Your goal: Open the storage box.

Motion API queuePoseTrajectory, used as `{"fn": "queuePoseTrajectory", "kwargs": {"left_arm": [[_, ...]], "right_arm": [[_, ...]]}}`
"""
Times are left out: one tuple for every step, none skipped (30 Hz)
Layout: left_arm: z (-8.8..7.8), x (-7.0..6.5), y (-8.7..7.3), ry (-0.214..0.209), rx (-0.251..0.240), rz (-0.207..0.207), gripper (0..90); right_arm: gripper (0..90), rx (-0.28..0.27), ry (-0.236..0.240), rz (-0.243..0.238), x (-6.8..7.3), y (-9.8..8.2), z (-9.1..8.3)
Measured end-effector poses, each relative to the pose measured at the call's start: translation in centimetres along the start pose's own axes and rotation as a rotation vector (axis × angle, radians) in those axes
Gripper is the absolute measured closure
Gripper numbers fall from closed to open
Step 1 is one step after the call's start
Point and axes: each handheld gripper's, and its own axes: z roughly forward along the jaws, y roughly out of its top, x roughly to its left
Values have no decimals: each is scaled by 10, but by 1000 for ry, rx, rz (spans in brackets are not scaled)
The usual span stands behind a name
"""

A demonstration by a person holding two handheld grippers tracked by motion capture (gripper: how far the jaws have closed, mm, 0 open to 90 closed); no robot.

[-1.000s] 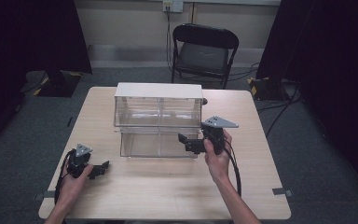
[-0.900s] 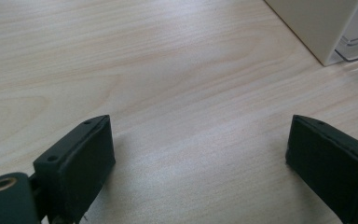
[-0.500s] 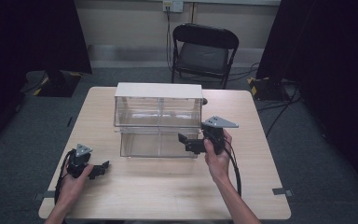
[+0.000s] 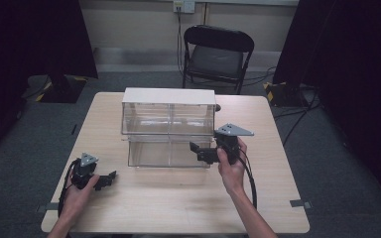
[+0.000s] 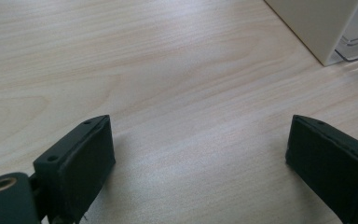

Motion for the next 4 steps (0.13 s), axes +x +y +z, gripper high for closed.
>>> {"fn": "queuePoseTrajectory", "kwargs": {"left_arm": [[0, 0, 0, 0, 0, 0, 73], [0, 0, 0, 0, 0, 0, 73], [0, 0, 0, 0, 0, 0, 73], [0, 0, 0, 0, 0, 0, 73]], "right_arm": [[50, 0, 0, 0, 0, 0, 0], [50, 0, 1, 0, 0, 0, 0], [50, -1, 1, 0, 0, 0, 0], [49, -1, 2, 2, 0, 0, 0]]}}
